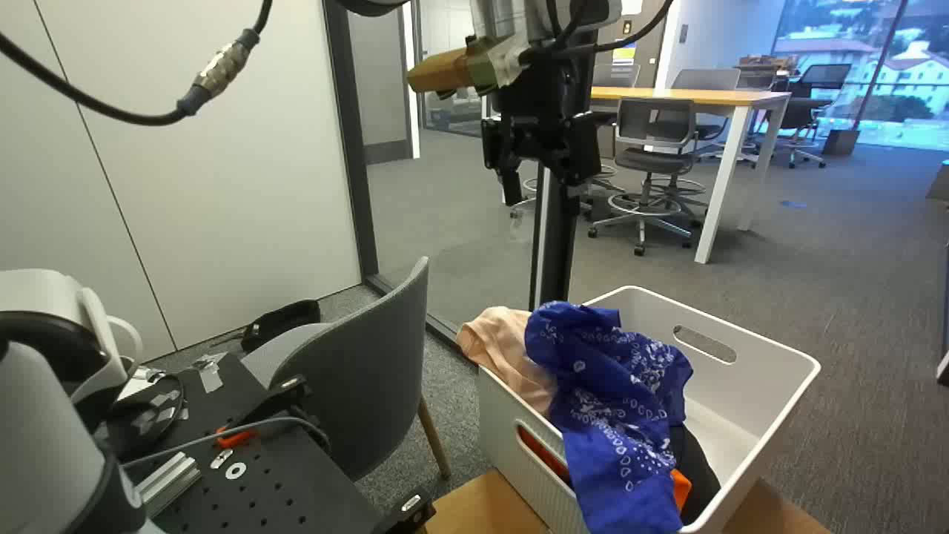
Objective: Remove the peach shirt from the white bin and hang it on the back of the chair
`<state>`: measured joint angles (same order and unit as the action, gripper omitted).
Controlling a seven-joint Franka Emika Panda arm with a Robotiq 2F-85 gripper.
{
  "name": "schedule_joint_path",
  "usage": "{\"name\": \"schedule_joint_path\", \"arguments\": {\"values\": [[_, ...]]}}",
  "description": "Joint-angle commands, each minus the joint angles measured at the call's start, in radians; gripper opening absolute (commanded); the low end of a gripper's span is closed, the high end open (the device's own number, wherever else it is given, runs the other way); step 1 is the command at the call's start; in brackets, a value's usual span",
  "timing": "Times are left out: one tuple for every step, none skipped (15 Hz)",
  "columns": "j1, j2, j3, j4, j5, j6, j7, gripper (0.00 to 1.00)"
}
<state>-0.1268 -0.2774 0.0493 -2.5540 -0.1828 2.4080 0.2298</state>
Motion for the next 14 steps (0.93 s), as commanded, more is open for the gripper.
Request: {"name": "schedule_joint_path", "arguments": {"values": [[0.012,0.000,-0.012,0.007,-0.004,-0.002,0.002,1.00],[0.012,-0.001,-0.012,0.012,-0.004,-0.002,0.002,1.00],[0.012,-0.002,-0.012,0.015,-0.004,-0.003,0.002,1.00],[0.012,-0.002,-0.012,0.016,-0.004,-0.003,0.002,1.00],[0.012,-0.002,-0.012,0.016,-0.004,-0.003,0.002,1.00],[0.017,0.003,-0.014,0.015,0.004,-0.004,-0.009,1.00],[0.024,0.009,-0.016,0.010,0.011,-0.003,-0.020,1.00],[0.035,0.018,-0.016,0.003,0.022,0.001,-0.036,1.00],[0.043,0.024,-0.017,-0.003,0.029,0.005,-0.049,1.00],[0.057,0.034,-0.017,-0.008,0.045,0.010,-0.070,1.00],[0.075,0.043,-0.019,-0.010,0.067,0.015,-0.100,1.00],[0.093,0.057,-0.016,-0.010,0.086,0.016,-0.128,1.00],[0.114,0.074,-0.013,-0.010,0.111,0.019,-0.159,1.00],[0.134,0.093,-0.008,-0.009,0.132,0.025,-0.187,1.00]]}}
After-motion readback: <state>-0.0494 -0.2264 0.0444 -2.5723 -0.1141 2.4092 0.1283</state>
